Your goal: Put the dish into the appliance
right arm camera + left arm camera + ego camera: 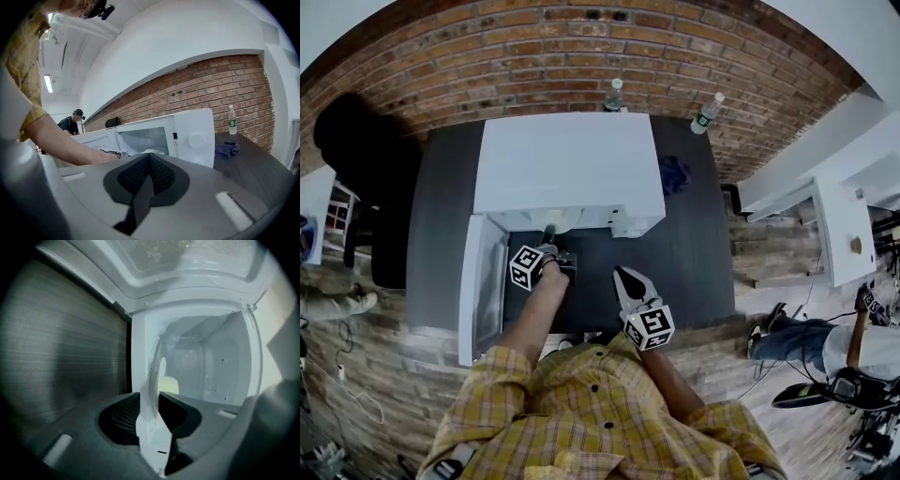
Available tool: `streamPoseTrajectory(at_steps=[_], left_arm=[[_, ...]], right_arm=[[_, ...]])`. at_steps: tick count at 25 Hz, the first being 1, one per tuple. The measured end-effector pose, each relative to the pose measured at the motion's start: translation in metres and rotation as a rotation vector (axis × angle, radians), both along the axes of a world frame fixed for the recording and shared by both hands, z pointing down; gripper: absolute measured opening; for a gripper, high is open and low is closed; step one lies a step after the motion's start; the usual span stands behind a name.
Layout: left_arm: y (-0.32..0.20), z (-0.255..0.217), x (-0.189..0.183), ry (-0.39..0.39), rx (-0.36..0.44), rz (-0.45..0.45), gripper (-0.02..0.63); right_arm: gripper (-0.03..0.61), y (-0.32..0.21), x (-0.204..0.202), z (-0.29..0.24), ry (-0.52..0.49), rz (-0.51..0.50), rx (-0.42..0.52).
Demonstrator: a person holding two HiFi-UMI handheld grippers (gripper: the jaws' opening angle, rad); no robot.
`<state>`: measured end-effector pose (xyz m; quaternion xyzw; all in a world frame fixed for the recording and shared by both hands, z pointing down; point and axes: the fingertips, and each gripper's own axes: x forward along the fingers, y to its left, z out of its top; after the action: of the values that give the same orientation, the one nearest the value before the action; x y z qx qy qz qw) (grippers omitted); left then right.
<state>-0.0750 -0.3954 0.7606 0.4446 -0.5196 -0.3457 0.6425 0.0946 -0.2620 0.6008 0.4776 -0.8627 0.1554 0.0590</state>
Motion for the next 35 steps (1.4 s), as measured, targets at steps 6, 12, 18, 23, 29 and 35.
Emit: streamPoseTrajectory(at_steps=[6,12,18,23,29,35], left_arm=[[-0.006,0.003,0.001,0.035,-0.017,-0.024,0.124],[-0.009,0.008,0.0,0.037,-0.026,-0.031,0.129],[-0.009,0.001,0.004,0.052,0.011,-0.008,0.137],[-0.006,-0.009,0.005,0.072,0.048,0.023,0.164],[0.01,-0.019,0.006,0.078,0.074,0.05,0.17],[0.033,-0.034,0.004,0.092,0.119,0.061,0.135]], right_arm=[[-0.003,-0.002,0.0,0.001,0.004,-0.006,-0.002],[-0.003,-0.003,0.006,0.004,0.009,-0.001,-0.004],[-0.003,-0.003,0.003,0.002,0.005,-0.009,-0.002],[-0.003,0.001,-0.001,0.0,0.006,-0.02,0.002],[-0.003,0.007,-0.002,-0.004,0.005,-0.018,0.01],[-0.003,0.019,-0.007,-0.006,-0.002,-0.013,0.012]])
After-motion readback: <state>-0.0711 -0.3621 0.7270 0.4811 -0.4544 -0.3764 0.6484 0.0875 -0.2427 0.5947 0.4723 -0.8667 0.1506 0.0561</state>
